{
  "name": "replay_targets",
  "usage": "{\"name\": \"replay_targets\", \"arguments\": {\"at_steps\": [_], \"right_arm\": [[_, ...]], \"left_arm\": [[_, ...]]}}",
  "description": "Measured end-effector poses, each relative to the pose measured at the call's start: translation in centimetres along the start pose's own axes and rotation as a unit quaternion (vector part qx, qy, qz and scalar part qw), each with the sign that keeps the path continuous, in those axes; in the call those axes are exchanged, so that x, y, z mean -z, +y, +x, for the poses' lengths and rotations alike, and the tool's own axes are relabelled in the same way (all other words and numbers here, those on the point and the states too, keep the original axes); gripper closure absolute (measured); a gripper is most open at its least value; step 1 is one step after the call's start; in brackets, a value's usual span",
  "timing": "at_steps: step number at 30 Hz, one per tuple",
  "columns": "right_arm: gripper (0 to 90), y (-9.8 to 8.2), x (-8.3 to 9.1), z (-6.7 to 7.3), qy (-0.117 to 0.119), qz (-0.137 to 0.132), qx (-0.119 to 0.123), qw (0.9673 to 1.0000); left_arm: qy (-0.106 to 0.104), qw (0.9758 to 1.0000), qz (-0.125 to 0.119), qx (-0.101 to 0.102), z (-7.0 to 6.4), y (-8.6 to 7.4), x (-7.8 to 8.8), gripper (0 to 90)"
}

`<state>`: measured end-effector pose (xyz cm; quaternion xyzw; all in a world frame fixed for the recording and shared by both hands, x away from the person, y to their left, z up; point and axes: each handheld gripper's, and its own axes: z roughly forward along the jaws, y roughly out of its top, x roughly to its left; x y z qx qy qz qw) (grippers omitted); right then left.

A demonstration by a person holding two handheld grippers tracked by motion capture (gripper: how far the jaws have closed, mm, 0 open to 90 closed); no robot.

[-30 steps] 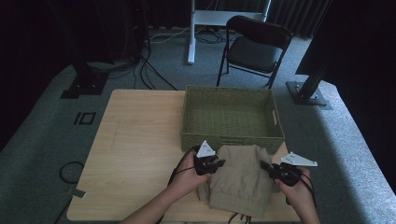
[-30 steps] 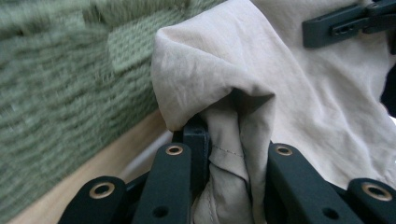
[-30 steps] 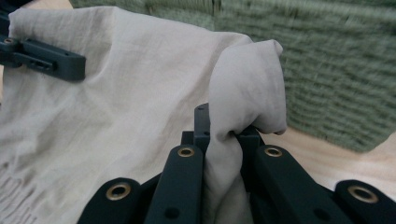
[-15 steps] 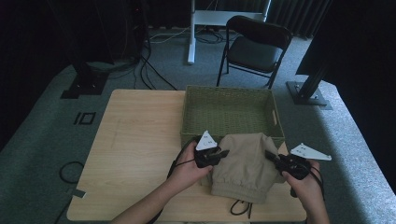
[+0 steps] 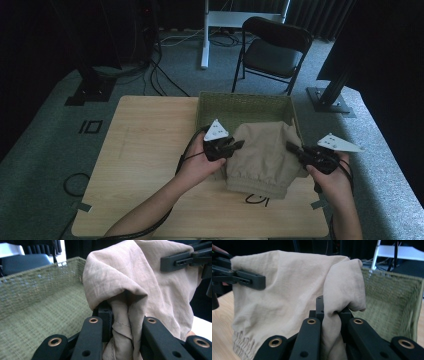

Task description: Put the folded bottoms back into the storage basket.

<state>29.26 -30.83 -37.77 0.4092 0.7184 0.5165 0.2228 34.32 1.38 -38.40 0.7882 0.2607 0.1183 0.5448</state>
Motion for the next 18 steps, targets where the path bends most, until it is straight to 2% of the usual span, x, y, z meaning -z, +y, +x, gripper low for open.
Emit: {"name": "replay_targets", "arguments": {"at_steps": [4,5,8,10,15,18], "right_arm": [[84.8,2.1,-0.1,-0.1,0.010,-0.012,0.002,0.9999],[84.8,2.1,-0.1,-0.1,0.010,-0.012,0.002,0.9999],[84.8,3.6,-0.1,-0.3,0.015,-0.021,0.002,0.9997],[84.8,4.3,-0.2,-0.5,0.018,-0.024,-0.001,0.9995],[84.9,5.7,-0.5,-0.8,0.011,-0.028,0.001,0.9995],[84.8,6.4,-0.8,-1.0,0.008,-0.028,0.004,0.9996]], "left_arm": [[-0.002,1.0000,-0.007,0.003,0.8,1.2,0.5,79.9],[-0.003,0.9999,-0.012,0.008,0.9,1.5,0.6,79.9],[-0.008,0.9995,-0.025,0.018,1.6,2.5,1.0,80.0],[-0.007,0.9995,-0.026,0.015,2.0,3.1,1.2,80.0],[-0.005,0.9991,-0.036,0.021,2.9,4.3,1.3,80.0],[-0.008,0.9990,-0.041,0.016,3.2,4.9,1.2,80.1]]}}
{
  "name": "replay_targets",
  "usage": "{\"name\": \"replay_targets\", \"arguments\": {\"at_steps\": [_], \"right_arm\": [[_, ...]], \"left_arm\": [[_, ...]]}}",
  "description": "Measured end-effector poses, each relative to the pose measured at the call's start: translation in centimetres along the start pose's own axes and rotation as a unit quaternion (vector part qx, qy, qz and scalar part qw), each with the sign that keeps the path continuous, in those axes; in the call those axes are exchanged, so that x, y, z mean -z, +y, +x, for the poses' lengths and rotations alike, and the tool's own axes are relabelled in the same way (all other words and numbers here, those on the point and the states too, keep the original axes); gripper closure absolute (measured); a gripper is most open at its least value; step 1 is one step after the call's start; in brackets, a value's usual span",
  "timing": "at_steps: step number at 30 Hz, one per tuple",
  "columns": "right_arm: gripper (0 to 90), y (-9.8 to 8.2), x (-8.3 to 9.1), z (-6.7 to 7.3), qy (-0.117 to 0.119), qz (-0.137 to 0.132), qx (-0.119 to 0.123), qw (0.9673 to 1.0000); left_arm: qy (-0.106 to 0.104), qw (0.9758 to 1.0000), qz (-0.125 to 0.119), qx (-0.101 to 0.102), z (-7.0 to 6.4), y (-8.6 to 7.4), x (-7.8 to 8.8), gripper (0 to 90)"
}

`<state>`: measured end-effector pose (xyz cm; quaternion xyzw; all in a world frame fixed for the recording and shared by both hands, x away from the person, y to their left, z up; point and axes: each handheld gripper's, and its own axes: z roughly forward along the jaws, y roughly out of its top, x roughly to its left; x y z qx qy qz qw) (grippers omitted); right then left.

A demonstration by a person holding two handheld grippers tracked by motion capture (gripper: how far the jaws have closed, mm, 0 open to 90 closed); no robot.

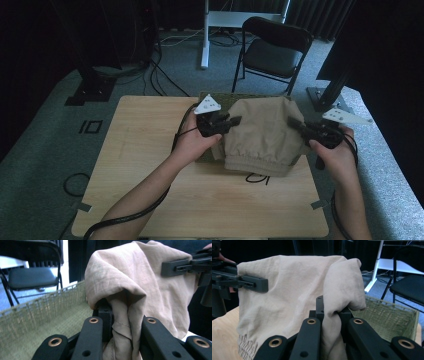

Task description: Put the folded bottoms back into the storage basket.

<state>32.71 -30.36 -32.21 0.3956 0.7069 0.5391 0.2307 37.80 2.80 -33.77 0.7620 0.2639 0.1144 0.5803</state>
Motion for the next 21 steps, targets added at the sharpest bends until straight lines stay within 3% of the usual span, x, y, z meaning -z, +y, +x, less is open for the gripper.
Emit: {"name": "replay_targets", "arguments": {"at_steps": [1,11,14,21], "right_arm": [[84.8,1.2,-0.4,-0.4,-0.001,-0.002,-0.002,1.0000],[84.8,6.1,-1.0,-1.9,0.009,-0.031,-0.016,0.9993],[84.8,7.5,-1.5,-2.5,0.008,-0.034,-0.020,0.9992],[84.9,9.9,-3.5,-3.6,0.016,-0.032,-0.039,0.9986]], "left_arm": [[0.000,1.0000,-0.007,0.003,0.5,1.0,0.0,80.1],[0.016,0.9989,-0.042,0.012,2.3,5.3,0.1,80.4],[0.016,0.9987,-0.047,0.016,2.8,6.3,0.1,80.5],[0.045,0.9979,-0.041,0.024,4.8,8.0,-0.6,80.6]]}}
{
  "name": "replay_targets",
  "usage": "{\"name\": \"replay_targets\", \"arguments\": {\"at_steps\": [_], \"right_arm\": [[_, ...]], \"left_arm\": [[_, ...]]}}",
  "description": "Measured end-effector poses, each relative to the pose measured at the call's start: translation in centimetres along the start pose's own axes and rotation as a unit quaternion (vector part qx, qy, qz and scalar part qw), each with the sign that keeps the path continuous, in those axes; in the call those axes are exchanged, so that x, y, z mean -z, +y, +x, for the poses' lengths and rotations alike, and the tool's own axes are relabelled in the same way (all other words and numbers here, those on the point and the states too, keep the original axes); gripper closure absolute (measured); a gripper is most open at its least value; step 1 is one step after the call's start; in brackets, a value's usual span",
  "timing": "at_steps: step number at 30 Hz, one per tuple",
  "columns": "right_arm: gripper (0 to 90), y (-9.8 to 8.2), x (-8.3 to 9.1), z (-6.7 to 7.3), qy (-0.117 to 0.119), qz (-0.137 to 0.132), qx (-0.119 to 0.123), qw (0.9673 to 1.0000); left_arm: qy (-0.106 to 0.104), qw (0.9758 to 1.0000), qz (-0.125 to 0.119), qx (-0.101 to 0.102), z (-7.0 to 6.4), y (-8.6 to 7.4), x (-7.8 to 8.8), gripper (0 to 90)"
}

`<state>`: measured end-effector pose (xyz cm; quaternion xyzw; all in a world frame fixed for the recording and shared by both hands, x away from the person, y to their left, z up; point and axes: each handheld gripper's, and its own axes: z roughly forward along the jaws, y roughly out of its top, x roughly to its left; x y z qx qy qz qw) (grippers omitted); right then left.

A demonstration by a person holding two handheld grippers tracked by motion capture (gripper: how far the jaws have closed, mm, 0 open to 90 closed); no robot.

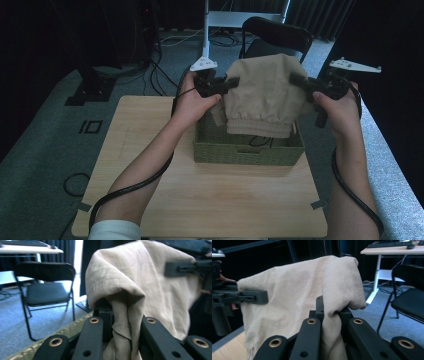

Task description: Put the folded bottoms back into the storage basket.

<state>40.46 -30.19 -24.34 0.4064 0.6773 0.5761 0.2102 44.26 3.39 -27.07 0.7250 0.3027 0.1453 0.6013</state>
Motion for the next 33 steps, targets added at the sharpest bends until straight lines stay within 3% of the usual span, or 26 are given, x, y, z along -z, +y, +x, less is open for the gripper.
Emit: {"name": "replay_targets", "arguments": {"at_steps": [1,3,5,7,9,12,13,15,17,20,21,26,29,33], "right_arm": [[84.9,0.1,-0.3,-0.1,0.001,0.000,-0.003,1.0000],[84.8,0.4,-1.2,-0.5,-0.007,0.006,0.001,1.0000],[84.8,0.5,-2.3,-0.9,-0.011,0.012,0.000,0.9999],[84.8,0.3,-3.3,-1.3,-0.014,0.017,-0.002,0.9998],[84.8,-0.4,-4.6,-1.9,-0.020,0.027,-0.009,0.9994],[84.8,-1.8,-6.0,-2.7,-0.023,0.044,-0.015,0.9987],[84.8,-2.3,-6.4,-2.9,-0.021,0.048,-0.016,0.9985],[84.8,-2.9,-6.8,-3.1,-0.021,0.051,-0.021,0.9983],[84.8,-4.6,-8.0,-3.8,-0.019,0.064,-0.028,0.9974],[84.8,-5.7,-8.7,-4.3,-0.024,0.072,-0.035,0.9965],[84.8,-6.7,-9.4,-4.9,-0.029,0.083,-0.042,0.9952],[84.8,-9.8,-10.5,-6.0,-0.035,0.113,-0.056,0.9914],[84.8,-11.7,-10.9,-6.7,-0.034,0.125,-0.069,0.9892],[84.8,-13.5,-11.4,-7.2,-0.040,0.135,-0.081,0.9867]], "left_arm": [[0.003,0.9999,-0.001,0.010,0.5,0.0,-0.4,80.6],[0.014,0.9999,0.007,0.006,1.1,-0.2,-1.1,80.5],[0.019,0.9995,0.008,0.022,1.8,-0.6,-1.8,80.6],[0.033,0.9992,0.013,0.020,2.5,-1.2,-2.4,80.5],[0.032,0.9987,0.019,0.036,3.3,-2.1,-3.0,80.5],[0.038,0.9979,0.031,0.041,3.9,-3.2,-3.5,80.5],[0.037,0.9971,0.034,0.056,4.8,-4.2,-3.9,80.5],[0.037,0.9971,0.034,0.056,4.8,-4.2,-3.9,80.6],[0.044,0.9948,0.046,0.079,6.0,-6.3,-5.1,80.5],[0.047,0.9938,0.056,0.084,6.2,-7.4,-5.7,80.6],[0.042,0.9921,0.070,0.096,6.3,-8.6,-6.3,80.6],[0.043,0.9882,0.112,0.096,6.1,-11.2,-7.5,80.7],[0.047,0.9858,0.128,0.098,6.1,-12.5,-8.3,80.6],[0.049,0.9850,0.133,0.099,6.2,-13.2,-8.7,80.6]]}}
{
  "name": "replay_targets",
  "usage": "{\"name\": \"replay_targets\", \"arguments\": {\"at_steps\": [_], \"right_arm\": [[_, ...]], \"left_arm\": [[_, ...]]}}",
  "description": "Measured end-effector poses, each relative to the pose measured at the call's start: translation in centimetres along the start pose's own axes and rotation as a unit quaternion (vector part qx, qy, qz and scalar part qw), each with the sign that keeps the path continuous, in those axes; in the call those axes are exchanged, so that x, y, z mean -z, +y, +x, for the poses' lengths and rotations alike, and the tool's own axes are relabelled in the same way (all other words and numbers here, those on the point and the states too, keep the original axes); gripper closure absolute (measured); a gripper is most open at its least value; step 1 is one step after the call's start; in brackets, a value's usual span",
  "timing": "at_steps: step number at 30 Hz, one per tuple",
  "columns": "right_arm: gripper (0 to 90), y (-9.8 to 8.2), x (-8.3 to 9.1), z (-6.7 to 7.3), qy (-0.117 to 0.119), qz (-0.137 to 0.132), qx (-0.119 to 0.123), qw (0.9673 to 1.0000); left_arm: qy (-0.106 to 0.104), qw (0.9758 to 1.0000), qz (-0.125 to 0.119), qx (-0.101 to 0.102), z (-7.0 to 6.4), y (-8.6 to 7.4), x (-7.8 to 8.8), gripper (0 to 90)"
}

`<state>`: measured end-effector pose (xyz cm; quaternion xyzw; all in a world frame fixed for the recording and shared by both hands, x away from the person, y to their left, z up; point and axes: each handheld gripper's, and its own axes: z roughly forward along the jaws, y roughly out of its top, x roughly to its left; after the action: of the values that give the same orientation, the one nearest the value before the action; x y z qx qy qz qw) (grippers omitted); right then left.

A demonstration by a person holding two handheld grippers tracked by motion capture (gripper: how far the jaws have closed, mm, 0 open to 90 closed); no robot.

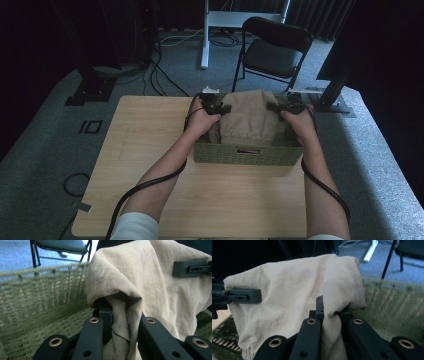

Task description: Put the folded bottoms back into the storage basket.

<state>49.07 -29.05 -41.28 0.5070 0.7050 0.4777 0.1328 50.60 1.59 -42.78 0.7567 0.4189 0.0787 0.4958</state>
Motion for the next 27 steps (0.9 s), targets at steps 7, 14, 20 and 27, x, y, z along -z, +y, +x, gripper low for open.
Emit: {"name": "replay_targets", "arguments": {"at_steps": [7,14,20,27], "right_arm": [[84.6,-1.7,-2.2,-1.1,-0.024,0.024,-0.014,0.9993],[84.6,-1.8,-3.9,-1.4,-0.040,0.038,-0.023,0.9982],[84.5,-2.2,-5.3,-2.1,-0.061,0.049,-0.032,0.9965],[84.4,-2.2,-7.0,-2.6,-0.080,0.070,-0.033,0.9937]], "left_arm": [[0.037,0.9990,0.021,-0.008,0.9,-1.2,-1.9,80.5],[0.056,0.9980,0.029,0.002,1.9,-1.6,-2.9,79.9],[0.063,0.9975,0.033,-0.002,2.2,-1.9,-3.9,79.5],[0.079,0.9958,0.047,0.000,2.9,-2.0,-5.0,77.7]]}}
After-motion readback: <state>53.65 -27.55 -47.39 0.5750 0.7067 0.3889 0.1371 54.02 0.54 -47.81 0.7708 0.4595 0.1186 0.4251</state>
